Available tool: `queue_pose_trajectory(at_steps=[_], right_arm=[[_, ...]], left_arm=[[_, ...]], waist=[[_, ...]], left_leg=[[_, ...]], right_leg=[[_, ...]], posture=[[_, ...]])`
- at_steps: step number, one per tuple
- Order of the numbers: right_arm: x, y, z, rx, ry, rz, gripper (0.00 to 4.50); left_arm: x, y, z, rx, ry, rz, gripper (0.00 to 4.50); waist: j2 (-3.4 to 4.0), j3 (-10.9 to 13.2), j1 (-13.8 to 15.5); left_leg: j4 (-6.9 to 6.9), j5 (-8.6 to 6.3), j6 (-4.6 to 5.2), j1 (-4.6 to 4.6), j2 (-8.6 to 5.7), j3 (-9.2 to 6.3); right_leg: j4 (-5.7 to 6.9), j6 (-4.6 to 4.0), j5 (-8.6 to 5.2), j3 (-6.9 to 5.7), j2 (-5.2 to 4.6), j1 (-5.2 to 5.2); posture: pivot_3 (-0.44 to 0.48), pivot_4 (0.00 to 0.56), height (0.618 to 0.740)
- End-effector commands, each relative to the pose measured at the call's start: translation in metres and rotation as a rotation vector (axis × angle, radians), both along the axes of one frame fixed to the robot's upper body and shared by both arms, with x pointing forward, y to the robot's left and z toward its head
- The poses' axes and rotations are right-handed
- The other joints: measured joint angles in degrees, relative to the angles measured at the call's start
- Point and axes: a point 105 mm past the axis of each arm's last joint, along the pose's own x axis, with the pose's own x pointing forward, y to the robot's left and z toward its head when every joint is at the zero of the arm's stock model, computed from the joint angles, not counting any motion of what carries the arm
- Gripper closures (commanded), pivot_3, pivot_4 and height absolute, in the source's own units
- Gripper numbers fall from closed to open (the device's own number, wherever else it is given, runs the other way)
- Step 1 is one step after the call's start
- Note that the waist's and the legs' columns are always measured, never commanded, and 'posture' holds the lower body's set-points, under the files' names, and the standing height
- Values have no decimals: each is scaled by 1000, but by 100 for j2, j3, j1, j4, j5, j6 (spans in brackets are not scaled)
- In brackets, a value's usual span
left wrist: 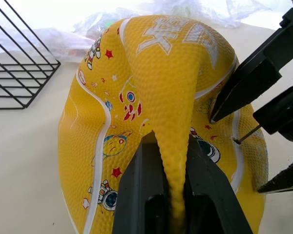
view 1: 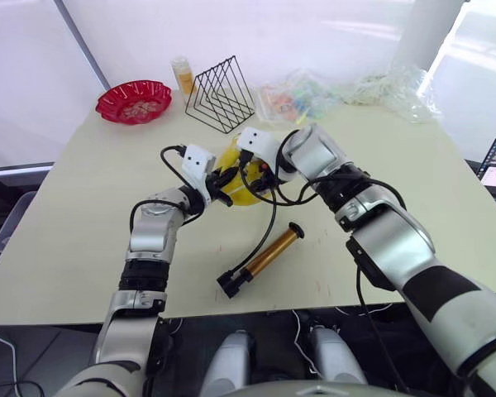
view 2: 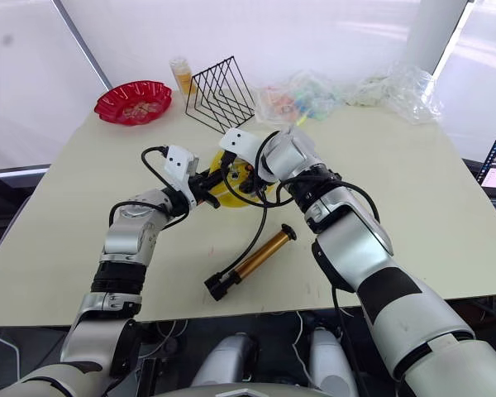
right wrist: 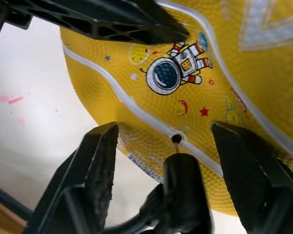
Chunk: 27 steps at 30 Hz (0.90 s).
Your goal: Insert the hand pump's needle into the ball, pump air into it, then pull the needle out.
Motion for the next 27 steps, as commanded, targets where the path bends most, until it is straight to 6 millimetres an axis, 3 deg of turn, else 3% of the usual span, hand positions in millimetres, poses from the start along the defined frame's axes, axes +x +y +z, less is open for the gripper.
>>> queue_pose_trajectory(at_steps=[1, 5, 10, 14, 27], right_arm=[[-4, 6, 10, 27, -22, 49, 1642], [-5, 2, 13, 46, -18, 50, 1642], [-14, -6, 39, 175, -3, 62, 1642], [-20, -13, 47, 231, 13, 30, 1642], [-30, -39, 46, 357, 62, -213, 1642]], left_arm=[[-7, -20, -24, 21, 81, -86, 4500], [-6, -19, -25, 21, 81, -84, 4500], [-4, -16, -26, 18, 87, -64, 4500], [-3, -15, -26, 18, 88, -59, 4500], [-2, -13, -28, 13, 92, -42, 4500]], waist=[[0, 0, 1], [1, 0, 8], [1, 1, 38], [1, 1, 60], [1, 1, 118]], left_leg=[[0, 0, 0, -1, 0, 0], [0, 0, 0, -3, -1, -6], [11, 1, -2, -29, -2, -22], [15, 3, -4, -42, -5, -32], [14, 4, -5, -45, -6, -33]], right_leg=[[-1, 0, 0, 0, 0, 0], [0, 0, 0, -7, 0, 0], [-3, 0, 0, -22, -2, -12], [-4, 0, 0, -32, -6, -19], [-3, 0, 0, -34, -7, -21]], posture=[[0, 150, 737], [0, 150, 737], [0, 150, 737], [0, 150, 737], [0, 150, 737]])
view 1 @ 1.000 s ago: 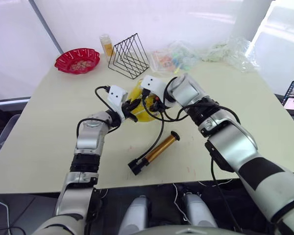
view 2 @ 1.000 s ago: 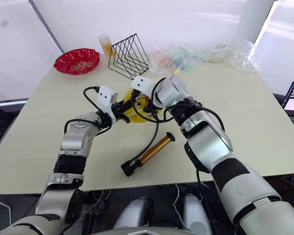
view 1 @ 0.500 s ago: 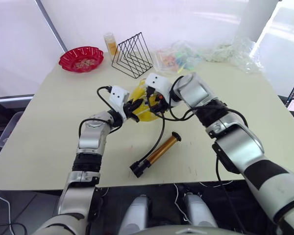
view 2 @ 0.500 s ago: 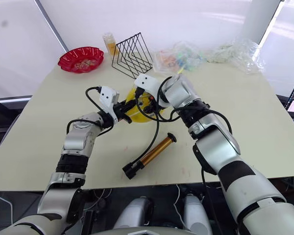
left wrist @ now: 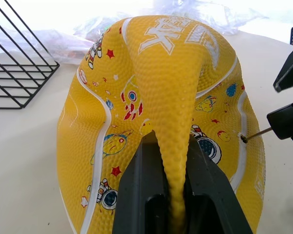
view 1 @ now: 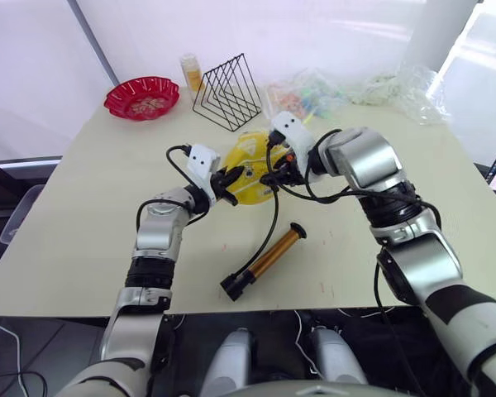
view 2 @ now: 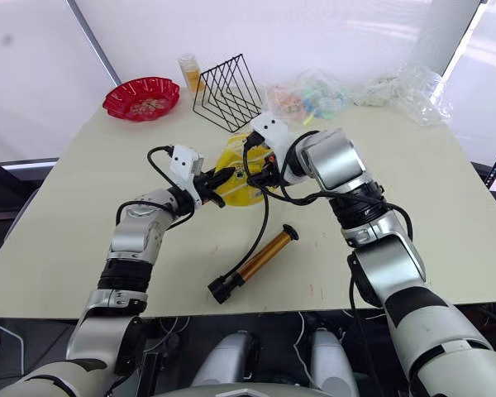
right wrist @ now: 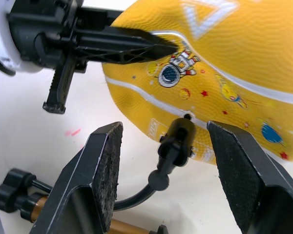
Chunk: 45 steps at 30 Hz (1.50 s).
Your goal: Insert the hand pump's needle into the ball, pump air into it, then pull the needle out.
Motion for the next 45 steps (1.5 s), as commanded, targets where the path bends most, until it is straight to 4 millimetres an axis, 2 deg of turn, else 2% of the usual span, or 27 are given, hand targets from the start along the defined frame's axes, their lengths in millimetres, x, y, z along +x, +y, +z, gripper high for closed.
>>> queue_pose_trajectory(at_steps=[1, 9, 18, 32, 36, 38, 45], right_arm=[[-2, -3, 11, 54, -27, -54, 1642], [-4, 0, -2, 64, 0, -129, 1642], [5, -2, -7, 110, 25, -208, 1642], [6, -1, -13, 133, 61, -222, 1642], [5, -1, -13, 137, 57, -218, 3483], [5, -1, -14, 138, 56, -216, 4111], [5, 0, -14, 101, 24, -189, 4116]], left_arm=[[-4, -8, -28, 25, 99, -24, 4500], [-4, -10, -28, 27, 101, -28, 4500], [-5, -9, -28, 30, 102, -31, 4500], [-4, -8, -28, 33, 103, -30, 4500], [-4, -9, -28, 35, 103, -31, 4500], [-5, -9, -29, 36, 103, -31, 4500], [-6, -9, -29, 36, 103, -33, 4500]], waist=[[0, 0, 6], [0, 0, 8], [0, 0, 12], [0, 0, 11], [0, 0, 11], [0, 0, 10], [0, 0, 9]], left_leg=[[0, 0, 0, 0, 0, 0], [0, 0, 0, 0, 0, 1], [0, 0, 1, 0, 0, 1], [0, 1, 1, 0, 0, 2], [0, 1, 1, 0, 0, 2], [0, 1, 1, 0, 0, 2], [0, 1, 1, 0, 0, 2]], right_leg=[[0, 0, 0, 0, 0, 0], [1, 0, 0, 1, 0, 0], [0, 0, 0, 0, 0, 0], [0, 0, 0, 0, 1, 0], [0, 0, 0, 0, 1, 1], [0, 1, 0, 0, 1, 1], [-1, 1, 0, 0, 1, 1]], posture=[[0, 150, 737], [0, 150, 737], [0, 150, 737], [0, 150, 737], [0, 150, 737], [0, 150, 737], [0, 150, 737]])
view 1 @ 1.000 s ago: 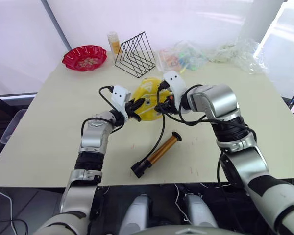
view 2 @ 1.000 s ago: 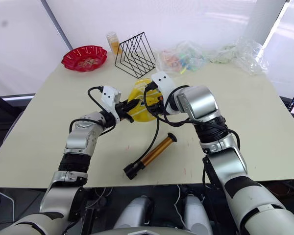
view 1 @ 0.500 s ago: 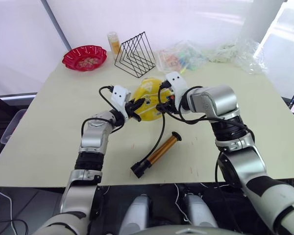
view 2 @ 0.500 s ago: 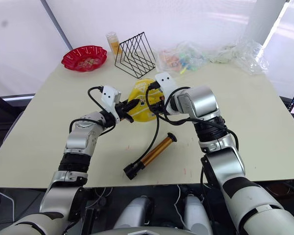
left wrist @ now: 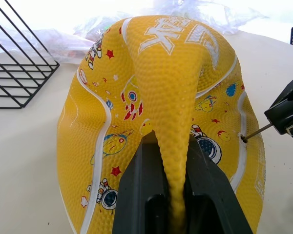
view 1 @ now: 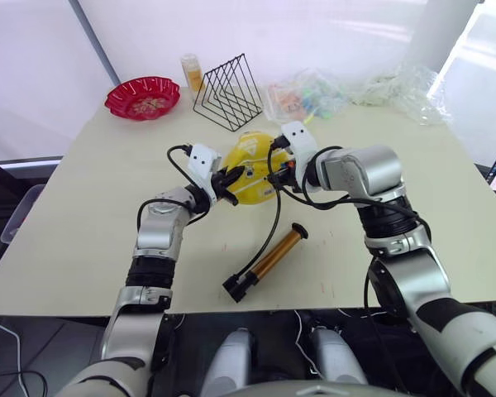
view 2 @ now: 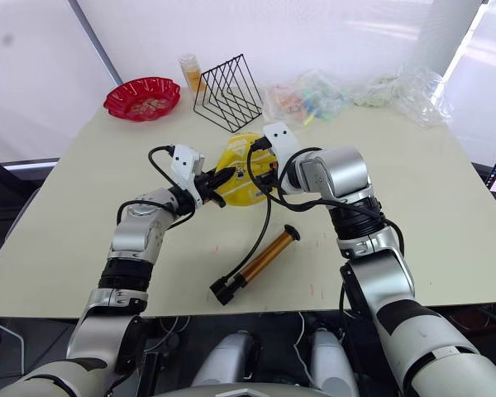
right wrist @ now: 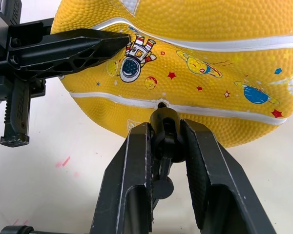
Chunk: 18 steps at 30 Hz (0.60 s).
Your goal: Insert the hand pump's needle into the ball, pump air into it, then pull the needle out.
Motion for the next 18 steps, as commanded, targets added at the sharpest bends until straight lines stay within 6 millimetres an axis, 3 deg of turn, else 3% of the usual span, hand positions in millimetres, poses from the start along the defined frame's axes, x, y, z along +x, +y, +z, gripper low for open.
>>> queue_pose_trajectory(at_steps=[1, 9, 18], right_arm=[[0, 5, 9, -43, -96, 55, 4116], [-3, 11, 2, -333, -250, 292, 4116], [14, 16, 4, -518, -305, 427, 4116]], left_arm=[[-6, -8, -29, 33, 102, -31, 4500], [-6, -10, -28, 35, 105, -39, 4500], [-8, -13, -30, 34, 114, -51, 4500]], waist=[[0, 0, 0], [0, 0, -11], [0, 0, -13]], left_leg=[[0, 0, 0, 0, 0, 0], [0, 0, 0, 2, 0, 1], [0, 0, 0, 5, 1, -2]], right_leg=[[0, 0, 0, 0, 0, 0], [-2, 3, -1, -2, 1, 2], [-6, 2, -1, -6, 2, 6]], posture=[[0, 150, 737], [0, 150, 737], [0, 150, 737]])
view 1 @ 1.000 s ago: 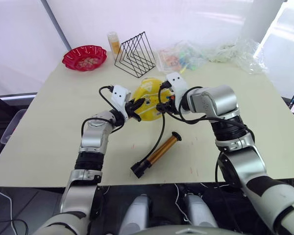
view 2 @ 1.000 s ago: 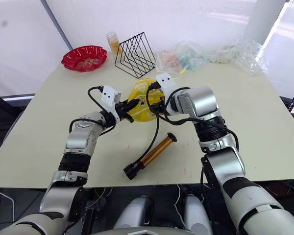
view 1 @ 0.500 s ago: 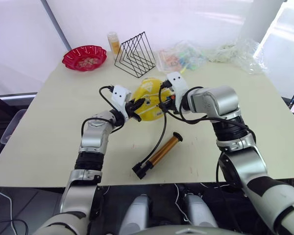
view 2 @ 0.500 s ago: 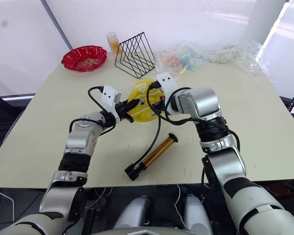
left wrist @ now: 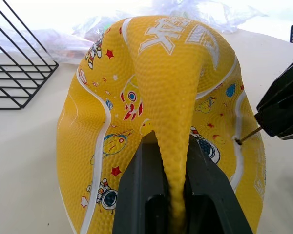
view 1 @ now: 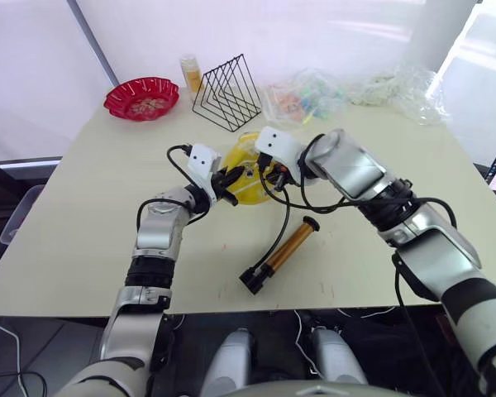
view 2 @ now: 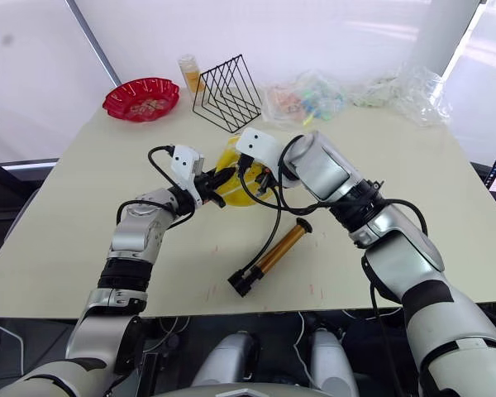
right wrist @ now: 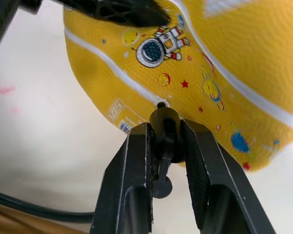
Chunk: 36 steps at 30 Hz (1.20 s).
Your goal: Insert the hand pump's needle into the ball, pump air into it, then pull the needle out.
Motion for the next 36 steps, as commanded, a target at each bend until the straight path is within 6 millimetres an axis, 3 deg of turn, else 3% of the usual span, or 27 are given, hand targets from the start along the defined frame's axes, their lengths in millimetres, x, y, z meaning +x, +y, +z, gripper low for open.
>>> queue_pose_trajectory(at_steps=[1, 22, 28, 36], right_arm=[[4, 6, 2, -54, -18, 39, 4116], [10, 30, -28, -158, 60, 102, 4116], [7, 45, -15, -74, 77, 101, 4116], [5, 53, -22, -77, 89, 106, 4116]], left_arm=[[-8, -14, -30, 27, 112, -51, 4500], [-9, -15, -34, -5, 141, -36, 4500], [-12, -15, -36, -6, 151, -39, 4500], [-13, -16, -38, -11, 156, -43, 4500]], waist=[[0, 0, 2], [31, -37, -111], [31, -39, -128], [31, -39, -136]], left_leg=[[0, 0, 0, 0, 0, 0], [-7, 0, -1, 25, 1, 0], [-21, 0, -2, 58, 1, 4], [-25, -1, -2, 62, 2, 6]], right_leg=[[-1, 0, 0, 1, 0, 0], [3, -2, 0, 5, 2, 17], [2, -5, -4, 12, 2, 37], [2, -6, -5, 14, 2, 43]], posture=[[0, 150, 737], [0, 150, 737], [0, 150, 737], [0, 150, 737]])
